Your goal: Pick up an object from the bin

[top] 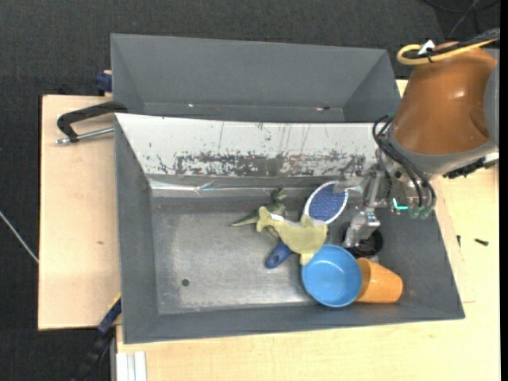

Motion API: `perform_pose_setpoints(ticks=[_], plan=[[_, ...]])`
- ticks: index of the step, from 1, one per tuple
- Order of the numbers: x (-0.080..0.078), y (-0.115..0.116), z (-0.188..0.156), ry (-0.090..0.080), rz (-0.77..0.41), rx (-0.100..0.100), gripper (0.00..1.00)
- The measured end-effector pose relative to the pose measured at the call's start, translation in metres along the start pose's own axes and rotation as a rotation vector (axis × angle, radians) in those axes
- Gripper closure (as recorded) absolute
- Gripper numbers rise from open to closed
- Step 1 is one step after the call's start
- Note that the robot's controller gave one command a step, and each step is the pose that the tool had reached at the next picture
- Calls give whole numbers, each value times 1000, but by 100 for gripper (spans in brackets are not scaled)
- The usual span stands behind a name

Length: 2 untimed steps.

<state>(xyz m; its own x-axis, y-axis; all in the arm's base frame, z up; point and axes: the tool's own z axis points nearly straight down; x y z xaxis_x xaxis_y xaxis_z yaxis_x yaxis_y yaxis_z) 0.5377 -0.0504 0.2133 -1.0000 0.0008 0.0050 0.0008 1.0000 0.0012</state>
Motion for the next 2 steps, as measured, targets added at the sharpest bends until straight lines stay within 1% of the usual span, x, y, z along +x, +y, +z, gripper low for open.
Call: perform_pose_setpoints(ticks=[1, 2], plan=[[18, 44, 119, -34, 115, 0, 0], [-9, 60, 112, -11, 296, -2, 0]])
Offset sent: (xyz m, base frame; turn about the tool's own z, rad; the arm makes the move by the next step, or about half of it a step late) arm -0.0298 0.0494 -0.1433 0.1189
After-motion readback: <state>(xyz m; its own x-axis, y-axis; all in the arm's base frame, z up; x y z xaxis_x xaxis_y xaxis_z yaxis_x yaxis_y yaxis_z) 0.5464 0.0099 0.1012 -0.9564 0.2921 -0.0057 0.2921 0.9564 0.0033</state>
